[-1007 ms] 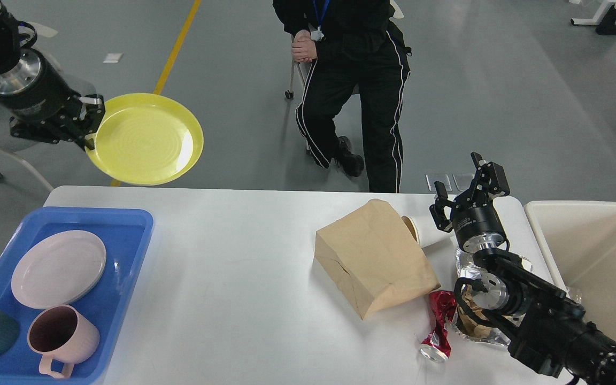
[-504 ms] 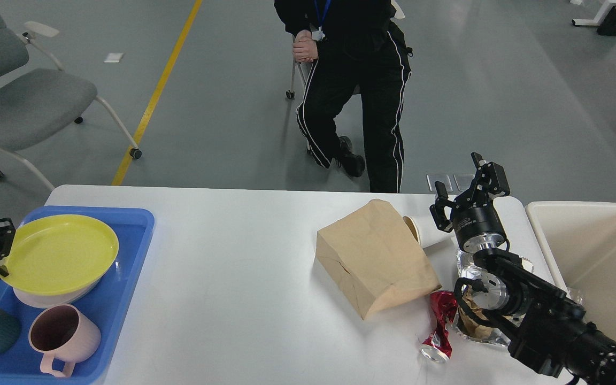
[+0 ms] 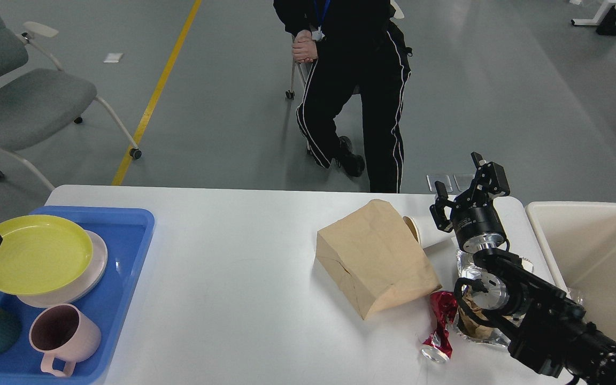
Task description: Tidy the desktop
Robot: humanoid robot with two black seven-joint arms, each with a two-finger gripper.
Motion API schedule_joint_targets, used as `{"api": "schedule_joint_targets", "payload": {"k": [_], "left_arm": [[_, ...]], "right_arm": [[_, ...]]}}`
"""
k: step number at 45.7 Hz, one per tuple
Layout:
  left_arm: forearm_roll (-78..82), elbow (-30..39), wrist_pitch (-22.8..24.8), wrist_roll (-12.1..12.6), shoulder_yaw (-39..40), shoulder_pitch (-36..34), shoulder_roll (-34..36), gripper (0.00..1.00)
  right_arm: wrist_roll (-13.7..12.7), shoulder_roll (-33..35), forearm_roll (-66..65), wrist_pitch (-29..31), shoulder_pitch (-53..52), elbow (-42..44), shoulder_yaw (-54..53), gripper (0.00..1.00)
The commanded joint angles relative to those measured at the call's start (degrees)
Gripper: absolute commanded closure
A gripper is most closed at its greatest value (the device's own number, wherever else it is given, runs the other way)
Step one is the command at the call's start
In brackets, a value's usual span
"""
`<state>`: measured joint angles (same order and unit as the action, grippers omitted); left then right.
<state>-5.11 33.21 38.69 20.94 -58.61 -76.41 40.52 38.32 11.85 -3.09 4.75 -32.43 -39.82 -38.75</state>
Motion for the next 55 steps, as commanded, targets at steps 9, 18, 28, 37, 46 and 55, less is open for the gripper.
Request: {"api": "schedule_joint_targets", "payload": {"k": [9,18,28,37,46,55], "left_arm": [[0.19,-2.72,-5.9,0.06,0.95,3.28,-3.95,1.0],[0.19,-2.8,-6.35,0.06,1.74,4.51,-4.75,1.0],[0.19,-2.8,-7.92,-0.2,2.35,4.95,-5.01,0.91],[0.19,-2.72,-11.35,-0.29,3.68,5.48,-5.01,0.68],[0.1,-2.72,-11.53,-0.73,3.76,5.48,-5.01,0.47],[-0.07,-2.8,-16.53,-0.91,7.01,5.66,-4.84,0.13]], "right_arm": [[0.0,0.02,0.01,0.0,0.0,0.0,-0.01,0.0],[0.0,0.02,0.01,0.0,0.0,0.0,-0.01,0.0],[0.0,0.01,0.01,0.0,0.0,0.0,-0.01,0.0],[0.0,-0.07,0.01,0.0,0.0,0.0,-0.01,0.0],[0.0,0.02,0.01,0.0,0.0,0.0,-0.01,0.0],[0.0,0.02,0.01,0.0,0.0,0.0,-0.01,0.0]]}}
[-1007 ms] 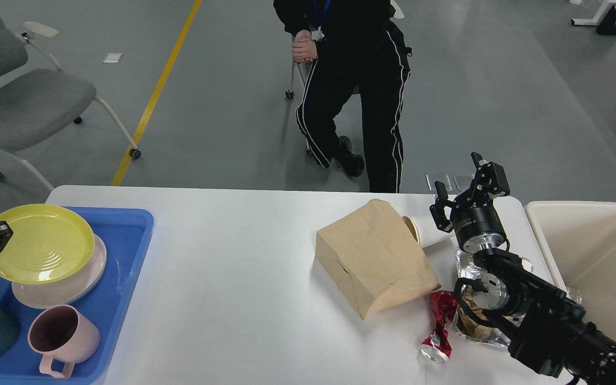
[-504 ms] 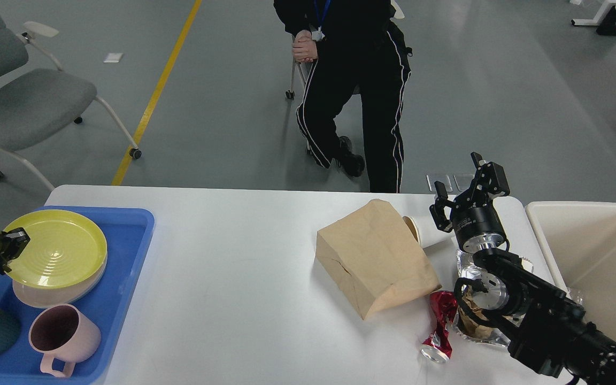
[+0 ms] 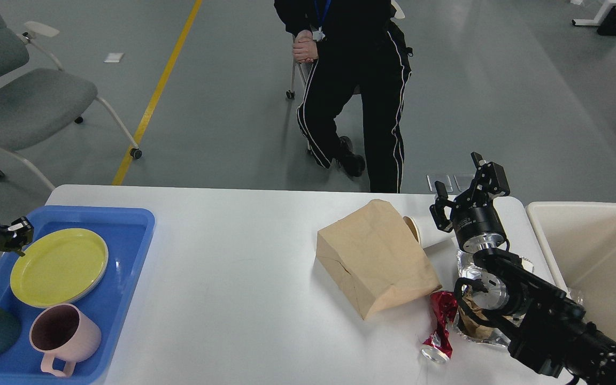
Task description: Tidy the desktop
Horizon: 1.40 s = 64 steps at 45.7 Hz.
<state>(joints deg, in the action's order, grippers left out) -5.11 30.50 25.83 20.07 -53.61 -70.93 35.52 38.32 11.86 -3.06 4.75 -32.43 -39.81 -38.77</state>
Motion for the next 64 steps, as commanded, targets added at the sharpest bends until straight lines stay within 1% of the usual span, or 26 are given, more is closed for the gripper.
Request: {"api": "schedule_joint_targets", "payload": {"k": [1,5,7,10,12,14,18,19,25,29,37,41,47,49,50,56,57,62,64], "left_arm": [[-0.08,-0.09,-4.9,-0.03,2.36,0.17,0.25,0.13],[-0.08,-0.18,-10.17,-0.03,3.94,0.17,0.25,0.11],[0.1,-0.18,-11.85,0.32,4.21,0.17,-0.01,0.1],[0.1,-0.18,-12.38,0.5,4.56,-0.18,0.08,0.07],[-0.6,-0.27,-12.47,-0.12,5.26,-0.53,0.34,0.04],[-0.96,-0.53,-12.47,-0.12,7.8,-0.7,0.51,0.04],[-0.96,-1.84,-13.17,-0.12,18.42,0.35,-0.01,0.04],[-0.87,-2.2,-13.17,-0.12,22.8,1.13,-0.01,0.04],[-0.87,-4.83,-13.35,-0.2,39.34,8.43,-0.27,0.04],[-0.87,-7.47,-13.26,-0.12,51.55,12.38,-2.2,0.04],[-0.87,-8.7,-13.26,-0.03,74.06,16.61,-3.88,0.04],[-0.87,-8.7,-13.26,-0.12,81.63,17.49,-4.49,0.04],[-0.96,-8.79,-13.26,-0.38,88.31,17.4,-4.93,0.04],[-1.13,-8.79,-13.26,-1.34,91.12,17.14,-4.93,0.04],[-1.13,-8.79,-13.26,-2.48,93.05,17.05,-4.93,0.04],[-1.66,-8.79,-13.26,-10.65,102.72,17.58,-6.95,0.04],[-1.75,-8.88,-13.26,-13.01,104.3,17.75,-8.17,0.04],[-1.75,-8.79,-13.26,-18.74,105.64,19.68,-10.99,0.04],[-1.66,-8.79,-13.17,-20.59,105.64,19.86,-11.7,0.04]], "right_arm": [[0.0,0.01,-0.01,0.0,0.0,0.0,0.01,0.0],[0.0,0.01,-0.01,0.0,0.0,0.0,0.01,0.0],[0.0,-0.08,-0.01,0.0,0.0,0.0,0.01,0.0],[0.0,0.01,-0.01,0.0,0.0,0.0,0.01,0.0],[0.0,0.01,-0.01,0.0,0.0,0.0,0.01,0.0],[0.0,0.01,-0.01,0.0,0.0,0.0,0.01,0.0],[0.0,0.01,-0.01,0.0,0.0,0.0,0.01,0.0],[0.0,0.01,-0.01,0.0,0.0,0.0,0.01,0.0],[0.0,-0.08,-0.01,0.0,0.0,0.0,0.01,0.0],[0.0,0.01,-0.01,0.0,0.0,0.0,0.01,0.0],[0.0,-0.08,-0.01,0.0,0.0,0.0,0.01,0.0],[0.0,0.01,-0.01,0.0,0.0,0.0,0.01,0.0],[0.0,0.01,-0.01,0.0,0.0,0.0,0.01,0.0],[0.0,-0.08,-0.01,0.0,0.0,0.0,0.01,0.0],[0.0,0.01,-0.01,0.0,0.0,0.0,0.01,0.0],[0.0,0.01,-0.01,0.0,0.0,0.0,0.01,0.0],[0.0,0.01,-0.01,0.0,0.0,0.0,0.01,0.0],[0.0,0.01,-0.01,0.0,0.0,0.0,0.01,0.0],[0.0,0.01,-0.01,0.0,0.0,0.0,0.01,0.0]]}}
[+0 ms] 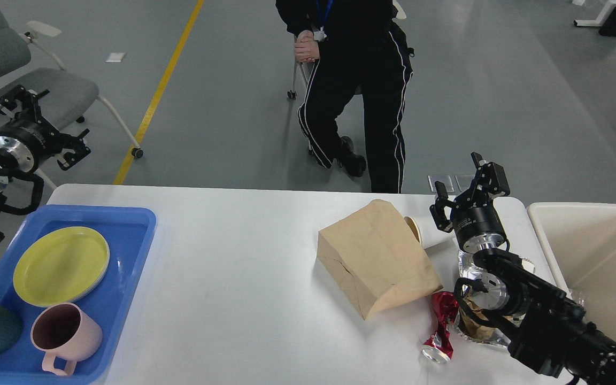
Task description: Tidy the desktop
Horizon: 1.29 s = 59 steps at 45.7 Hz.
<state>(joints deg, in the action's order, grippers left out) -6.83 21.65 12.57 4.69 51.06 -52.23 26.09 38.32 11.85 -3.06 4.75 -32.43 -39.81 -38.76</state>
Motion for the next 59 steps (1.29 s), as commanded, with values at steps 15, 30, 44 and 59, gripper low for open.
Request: {"api": "schedule_joint_targets", "payload": {"k": [15,30,44,59], "left_arm": [[0.76,0.06,0.96,-10.23,-0.17,1.17,-3.67,0.04],[0.76,0.06,0.96,-10.75,0.35,3.45,-10.44,0.04],[0.76,0.06,0.96,-17.87,-0.17,5.39,-11.23,0.04],[1.03,0.06,0.44,-22.53,-0.26,5.92,-15.18,0.04]], "right_arm": [[0.0,0.01,-0.01,0.0,0.0,0.0,0.0,0.0],[0.0,0.01,-0.01,0.0,0.0,0.0,0.0,0.0],[0.0,-0.08,-0.01,0.0,0.0,0.0,0.0,0.0],[0.0,-0.08,-0.01,0.0,0.0,0.0,0.0,0.0]]}}
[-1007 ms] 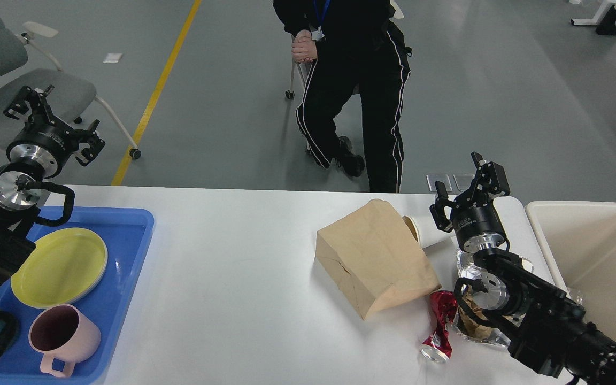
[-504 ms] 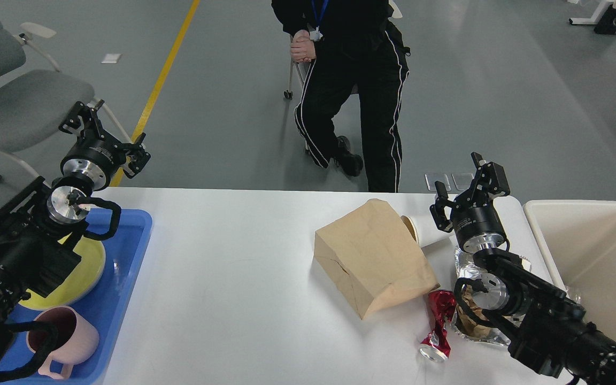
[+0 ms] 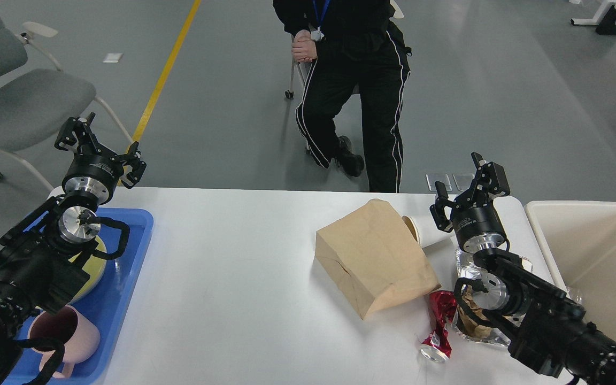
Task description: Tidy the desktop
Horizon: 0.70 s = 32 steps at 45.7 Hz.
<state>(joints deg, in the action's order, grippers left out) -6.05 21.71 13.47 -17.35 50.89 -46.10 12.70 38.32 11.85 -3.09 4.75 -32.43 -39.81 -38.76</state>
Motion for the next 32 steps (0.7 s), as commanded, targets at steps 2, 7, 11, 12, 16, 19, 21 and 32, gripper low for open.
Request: {"api": "schedule_joint_targets", "payload": {"k": [2,7,11,12,16,19,21,32], "left_arm": [[0.34,0.0,-0.2,-0.58,0.0,-0.04,-2.33,0.04],[0.34,0.0,-0.29,-1.28,0.0,0.4,-3.73,0.04],[0.17,0.0,-0.03,-1.9,0.17,0.49,-4.0,0.04],[-0.1,0.0,-0.03,-1.64,0.26,0.49,-4.09,0.04],[-0.19,0.0,0.06,-1.55,0.26,1.54,-4.18,0.04],[-0.1,0.0,0.06,-1.55,0.18,2.15,-4.18,0.04],[0.08,0.0,0.06,-2.07,0.18,2.24,-4.26,0.04],[0.25,0.0,4.36,-4.0,0.0,4.44,-4.09,0.04]], "right_arm": [[0.0,-0.07,0.01,0.0,0.0,0.0,0.0,0.0],[0.0,0.02,0.01,0.0,0.0,0.0,0.0,0.0],[0.0,0.02,0.01,0.0,0.0,0.0,0.0,0.0],[0.0,-0.07,0.01,0.0,0.0,0.0,0.0,0.0],[0.0,0.02,0.01,0.0,0.0,0.0,0.0,0.0],[0.0,0.02,0.01,0.0,0.0,0.0,0.0,0.0],[0.0,-0.07,0.01,0.0,0.0,0.0,0.0,0.0],[0.0,0.01,0.01,0.0,0.0,0.0,0.0,0.0]]}}
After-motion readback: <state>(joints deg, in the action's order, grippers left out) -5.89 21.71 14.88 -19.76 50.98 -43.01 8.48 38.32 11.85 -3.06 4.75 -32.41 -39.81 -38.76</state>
